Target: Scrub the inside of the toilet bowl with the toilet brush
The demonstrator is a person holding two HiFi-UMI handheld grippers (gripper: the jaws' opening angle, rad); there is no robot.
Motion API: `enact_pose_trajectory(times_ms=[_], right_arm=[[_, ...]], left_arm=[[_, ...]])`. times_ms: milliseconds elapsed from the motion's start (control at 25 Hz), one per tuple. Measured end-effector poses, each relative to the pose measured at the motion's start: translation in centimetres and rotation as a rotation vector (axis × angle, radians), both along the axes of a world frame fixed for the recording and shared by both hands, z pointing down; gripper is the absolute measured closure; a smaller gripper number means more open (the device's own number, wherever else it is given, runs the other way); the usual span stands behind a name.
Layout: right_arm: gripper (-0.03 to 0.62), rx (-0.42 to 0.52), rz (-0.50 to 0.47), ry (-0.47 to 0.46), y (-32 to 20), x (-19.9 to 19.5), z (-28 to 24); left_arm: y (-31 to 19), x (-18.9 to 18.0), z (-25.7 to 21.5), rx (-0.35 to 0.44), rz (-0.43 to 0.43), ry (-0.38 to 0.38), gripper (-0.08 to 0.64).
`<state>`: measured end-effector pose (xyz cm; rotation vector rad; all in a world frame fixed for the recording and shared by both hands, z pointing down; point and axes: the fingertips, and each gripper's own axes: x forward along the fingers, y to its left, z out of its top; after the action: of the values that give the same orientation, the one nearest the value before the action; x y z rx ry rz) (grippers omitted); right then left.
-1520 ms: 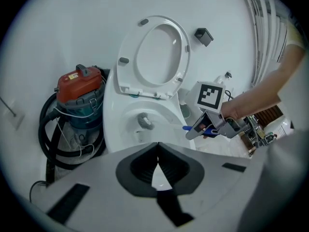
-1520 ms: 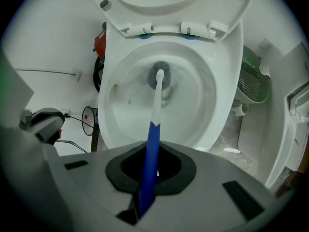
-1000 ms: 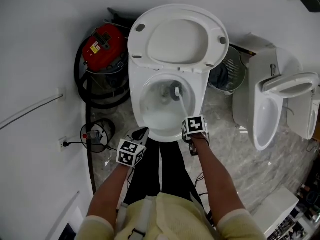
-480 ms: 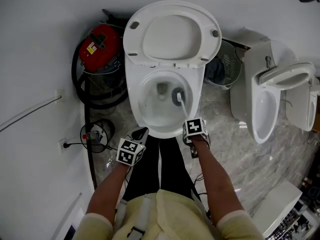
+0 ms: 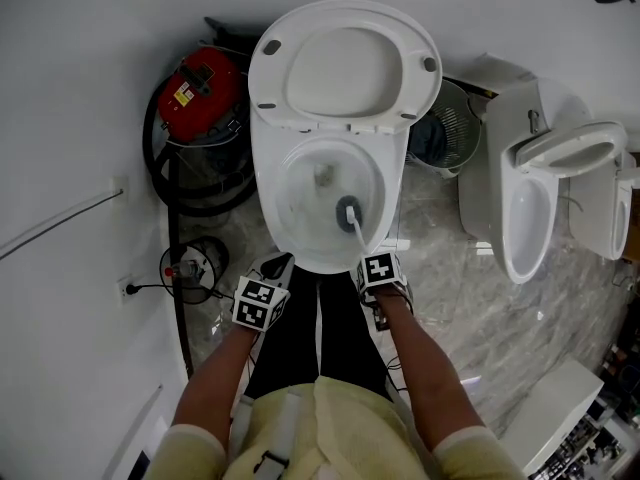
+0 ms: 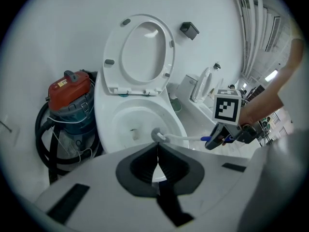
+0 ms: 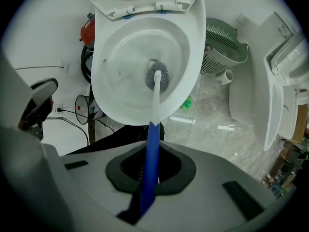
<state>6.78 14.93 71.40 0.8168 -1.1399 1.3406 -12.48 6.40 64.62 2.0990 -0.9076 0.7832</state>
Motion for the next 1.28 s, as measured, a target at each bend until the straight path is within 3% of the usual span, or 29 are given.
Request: enact_pose_trajectory(times_ms=[360,720,1280], right_arm=[[0.566,-0.053,-0.093,-0.061,2.6,-3.3,0.4],[0.566,-0.077,-0.062,-0.151,2.5,-7.5,-0.5],[0.566,-0.026,-0.047,-0.237,-2.4,-11.8,-0.3]], left_arm=[[0.9,-1.0,0.2,0.005,-0.031,-0.012,0.546],[1.7,-2.4,0.6,-0.016,-0.097,-0.011,0.546],[1.3,-3.3,0.5,0.001,-0.15,-0.016,0.546]])
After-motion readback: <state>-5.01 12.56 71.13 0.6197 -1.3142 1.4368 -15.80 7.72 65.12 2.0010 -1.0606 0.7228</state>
